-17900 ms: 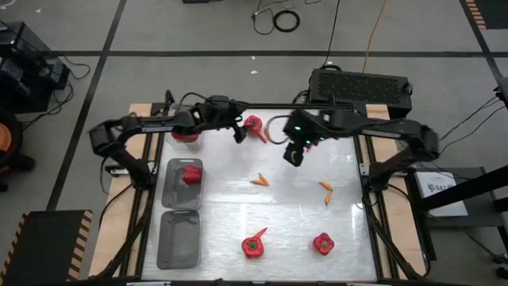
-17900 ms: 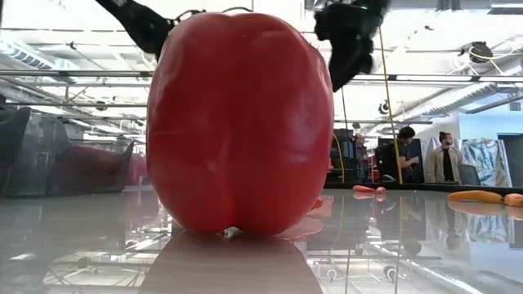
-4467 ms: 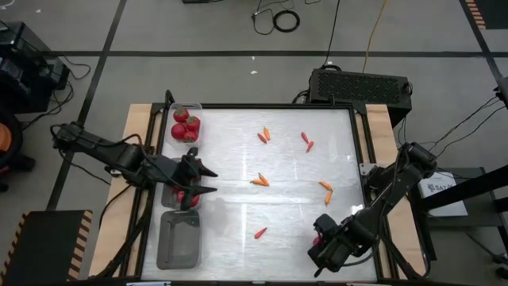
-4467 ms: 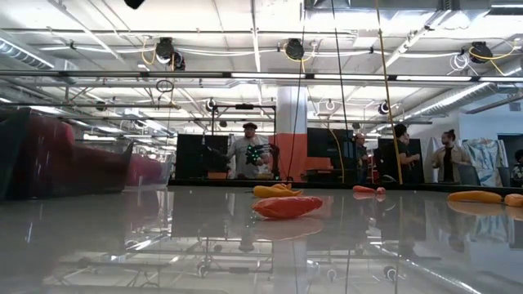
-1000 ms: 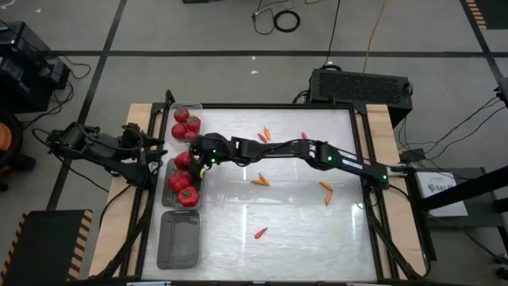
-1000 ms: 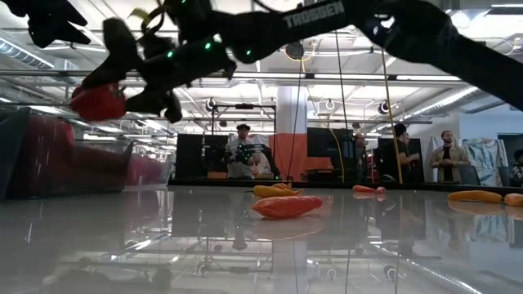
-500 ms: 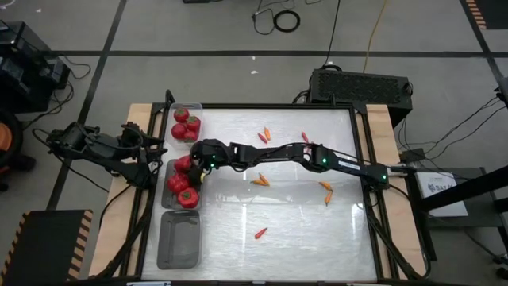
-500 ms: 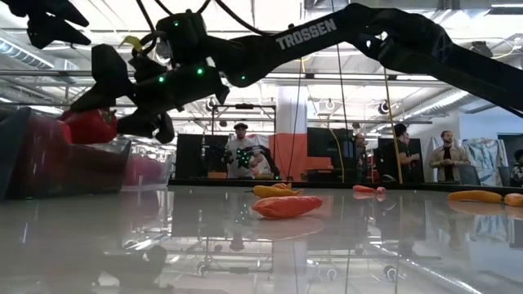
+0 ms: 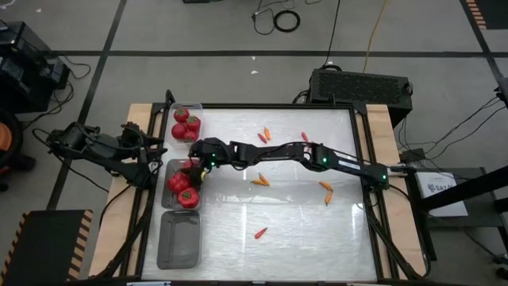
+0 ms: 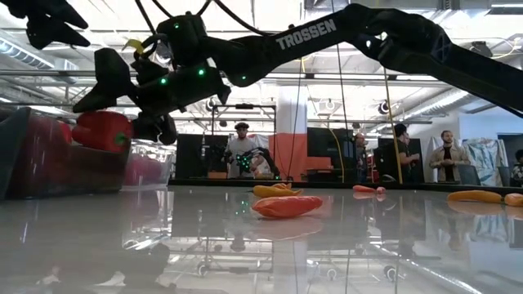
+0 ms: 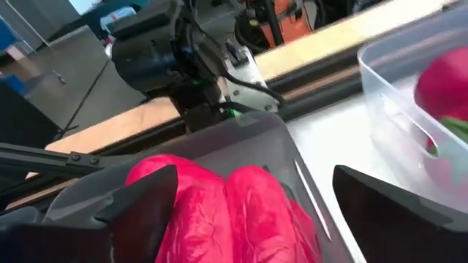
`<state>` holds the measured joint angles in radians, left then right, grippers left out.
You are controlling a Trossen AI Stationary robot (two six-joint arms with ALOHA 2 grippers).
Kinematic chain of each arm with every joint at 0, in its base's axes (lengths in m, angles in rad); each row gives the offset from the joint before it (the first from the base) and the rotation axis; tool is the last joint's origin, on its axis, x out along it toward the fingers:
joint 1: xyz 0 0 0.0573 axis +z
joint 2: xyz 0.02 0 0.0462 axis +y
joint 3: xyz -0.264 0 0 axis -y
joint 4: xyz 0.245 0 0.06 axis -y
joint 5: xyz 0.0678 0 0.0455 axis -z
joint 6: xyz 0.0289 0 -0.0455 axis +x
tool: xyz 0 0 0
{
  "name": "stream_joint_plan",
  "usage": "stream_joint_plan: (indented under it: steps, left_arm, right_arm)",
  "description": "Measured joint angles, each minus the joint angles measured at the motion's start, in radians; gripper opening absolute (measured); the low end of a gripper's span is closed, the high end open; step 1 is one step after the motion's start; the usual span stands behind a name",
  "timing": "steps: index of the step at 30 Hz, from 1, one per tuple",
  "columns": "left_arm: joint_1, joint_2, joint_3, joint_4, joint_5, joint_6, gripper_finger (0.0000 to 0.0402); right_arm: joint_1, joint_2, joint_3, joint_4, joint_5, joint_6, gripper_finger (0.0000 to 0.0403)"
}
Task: Sort produce into baskets
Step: Put the yellow chili pepper into the bottom black bin
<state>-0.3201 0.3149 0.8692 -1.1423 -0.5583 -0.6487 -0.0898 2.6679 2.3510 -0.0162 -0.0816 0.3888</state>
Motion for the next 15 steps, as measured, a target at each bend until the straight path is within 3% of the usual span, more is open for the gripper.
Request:
stream_joint_plan:
  steps: [15]
  left_arm:
    - [0.000,0.001,-0.017,-0.023,0.000,0.026,0.0216]
  right_arm:
    - [-0.036,-0.177,0.001,-0.287,-0.044,-0.041,0.0357]
